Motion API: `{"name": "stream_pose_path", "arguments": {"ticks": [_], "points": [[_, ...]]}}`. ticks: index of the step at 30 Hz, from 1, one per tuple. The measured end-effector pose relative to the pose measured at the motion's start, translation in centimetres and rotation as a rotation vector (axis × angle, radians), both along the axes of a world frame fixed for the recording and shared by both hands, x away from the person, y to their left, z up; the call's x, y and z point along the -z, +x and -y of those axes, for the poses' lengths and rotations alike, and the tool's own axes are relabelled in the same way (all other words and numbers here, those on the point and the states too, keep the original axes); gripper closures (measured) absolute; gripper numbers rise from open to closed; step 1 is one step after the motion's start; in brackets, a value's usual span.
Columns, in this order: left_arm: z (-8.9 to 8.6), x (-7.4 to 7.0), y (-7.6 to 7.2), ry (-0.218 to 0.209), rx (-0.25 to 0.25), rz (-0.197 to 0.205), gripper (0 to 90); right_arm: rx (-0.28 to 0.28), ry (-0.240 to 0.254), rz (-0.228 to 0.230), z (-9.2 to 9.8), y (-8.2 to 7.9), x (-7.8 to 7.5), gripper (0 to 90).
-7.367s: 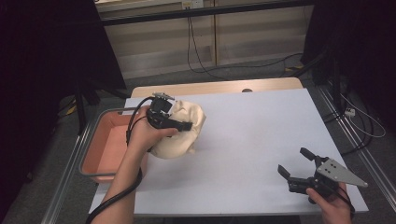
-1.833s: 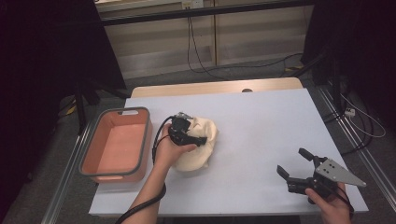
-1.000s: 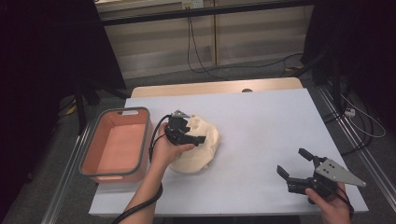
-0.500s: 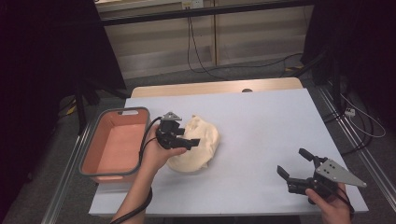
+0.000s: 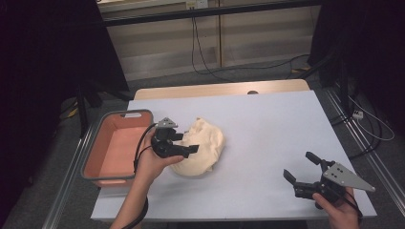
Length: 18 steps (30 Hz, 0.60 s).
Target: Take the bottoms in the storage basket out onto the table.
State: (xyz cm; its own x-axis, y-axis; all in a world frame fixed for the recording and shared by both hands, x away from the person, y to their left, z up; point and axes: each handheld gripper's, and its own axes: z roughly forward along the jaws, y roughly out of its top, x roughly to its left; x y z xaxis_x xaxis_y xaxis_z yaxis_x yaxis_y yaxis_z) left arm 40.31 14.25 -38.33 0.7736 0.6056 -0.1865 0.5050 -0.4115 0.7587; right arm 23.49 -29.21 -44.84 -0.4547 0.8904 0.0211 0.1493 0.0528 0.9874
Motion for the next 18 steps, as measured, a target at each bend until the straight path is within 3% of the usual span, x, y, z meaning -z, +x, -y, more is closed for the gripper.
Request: {"name": "stream_pose_path", "arguments": {"ticks": [12,18], "points": [[-1.8,0.5,-0.9,-0.034,-0.021,0.012,17.9,0.002,0.000,0.001,0.0,-0.1,0.0,3.1],[-2.5,0.4,-1.3,-0.030,-0.014,0.015,17.5,0.000,0.000,0.000,0.0,0.0,0.0,3.1]]}}
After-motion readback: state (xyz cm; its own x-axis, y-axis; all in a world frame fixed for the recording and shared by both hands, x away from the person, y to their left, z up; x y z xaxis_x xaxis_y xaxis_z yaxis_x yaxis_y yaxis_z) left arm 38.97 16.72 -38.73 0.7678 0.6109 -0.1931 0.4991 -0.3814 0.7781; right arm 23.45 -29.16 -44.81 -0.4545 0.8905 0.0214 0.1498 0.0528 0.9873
